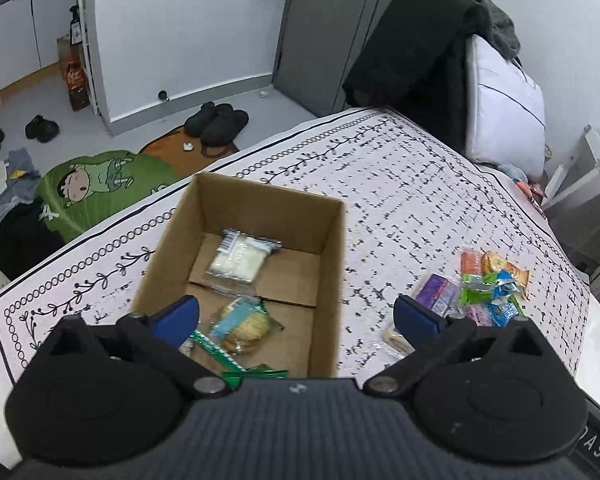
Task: Organize snacks
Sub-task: 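Move both tools back to the pile, left tool toward the purple bar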
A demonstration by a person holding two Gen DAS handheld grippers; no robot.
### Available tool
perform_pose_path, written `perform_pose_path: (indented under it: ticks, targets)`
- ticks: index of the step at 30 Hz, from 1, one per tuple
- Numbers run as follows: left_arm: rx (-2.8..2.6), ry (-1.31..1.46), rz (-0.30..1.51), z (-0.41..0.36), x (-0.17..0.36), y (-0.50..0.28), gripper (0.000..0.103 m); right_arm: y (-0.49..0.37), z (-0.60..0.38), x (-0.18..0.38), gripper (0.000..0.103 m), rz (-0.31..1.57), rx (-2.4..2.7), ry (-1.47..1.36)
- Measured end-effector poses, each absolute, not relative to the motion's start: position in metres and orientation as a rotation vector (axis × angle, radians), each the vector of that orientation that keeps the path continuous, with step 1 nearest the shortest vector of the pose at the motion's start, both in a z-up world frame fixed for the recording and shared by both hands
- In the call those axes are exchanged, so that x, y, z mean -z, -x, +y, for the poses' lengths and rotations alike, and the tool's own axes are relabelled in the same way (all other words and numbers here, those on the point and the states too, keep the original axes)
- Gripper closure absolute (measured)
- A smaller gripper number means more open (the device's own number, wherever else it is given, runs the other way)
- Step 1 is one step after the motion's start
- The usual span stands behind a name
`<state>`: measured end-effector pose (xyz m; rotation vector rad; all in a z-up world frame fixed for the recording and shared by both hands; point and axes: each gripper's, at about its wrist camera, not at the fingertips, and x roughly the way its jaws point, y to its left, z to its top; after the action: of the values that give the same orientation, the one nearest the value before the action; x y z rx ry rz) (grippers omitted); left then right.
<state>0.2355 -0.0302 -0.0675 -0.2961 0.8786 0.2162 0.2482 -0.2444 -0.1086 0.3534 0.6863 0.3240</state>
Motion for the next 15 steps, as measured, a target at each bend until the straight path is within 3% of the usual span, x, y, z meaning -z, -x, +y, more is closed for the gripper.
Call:
perform_pose_path:
  ticks: [15]
  targets:
    - [-0.129,0.277,0.904,-0.078,0.071,-0.243,0.0,-0.249,-0.294,0.111,0.003,0.668,-0.249,-0.364]
